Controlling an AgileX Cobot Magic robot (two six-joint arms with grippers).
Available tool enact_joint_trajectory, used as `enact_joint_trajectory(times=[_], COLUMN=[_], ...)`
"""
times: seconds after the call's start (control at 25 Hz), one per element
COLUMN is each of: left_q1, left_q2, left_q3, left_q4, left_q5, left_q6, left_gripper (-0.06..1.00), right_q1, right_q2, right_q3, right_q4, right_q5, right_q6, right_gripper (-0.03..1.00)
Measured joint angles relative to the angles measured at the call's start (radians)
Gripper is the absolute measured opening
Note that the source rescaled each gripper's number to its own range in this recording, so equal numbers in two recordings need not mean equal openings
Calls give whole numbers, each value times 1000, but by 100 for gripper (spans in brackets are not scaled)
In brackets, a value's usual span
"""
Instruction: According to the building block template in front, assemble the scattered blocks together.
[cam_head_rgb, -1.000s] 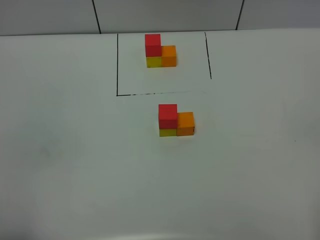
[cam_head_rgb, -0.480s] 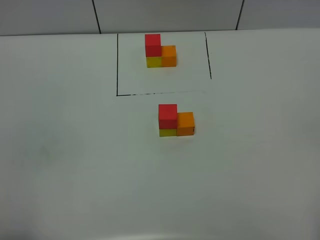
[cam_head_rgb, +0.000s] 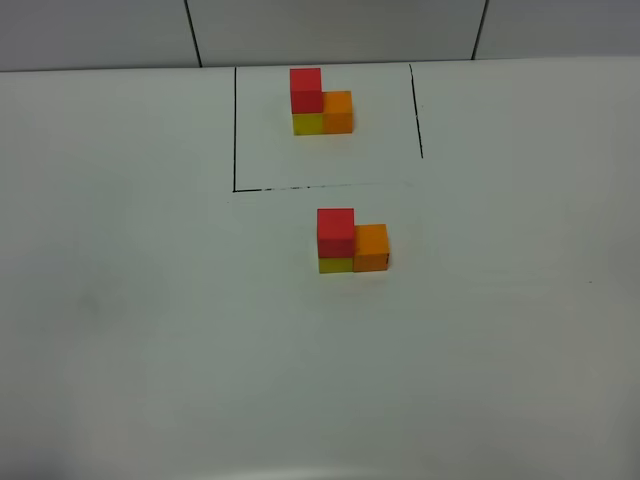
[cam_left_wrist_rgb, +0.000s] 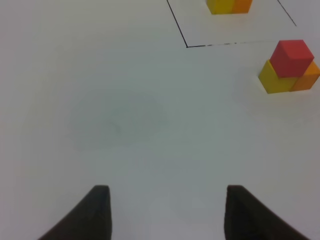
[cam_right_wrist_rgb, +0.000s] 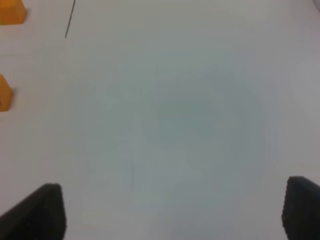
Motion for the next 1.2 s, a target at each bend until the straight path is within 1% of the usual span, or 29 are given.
enact_joint_trajectory(times=[1.2], left_q1=[0], left_q2=[0], left_q3=[0], left_q4=[0], left_q5=[0], left_q6=[0], left_gripper=[12], right_q1=[0], right_q2=[0], right_q3=[0], right_q4=[0], right_q5=[0], right_q6=[0], right_gripper=[75])
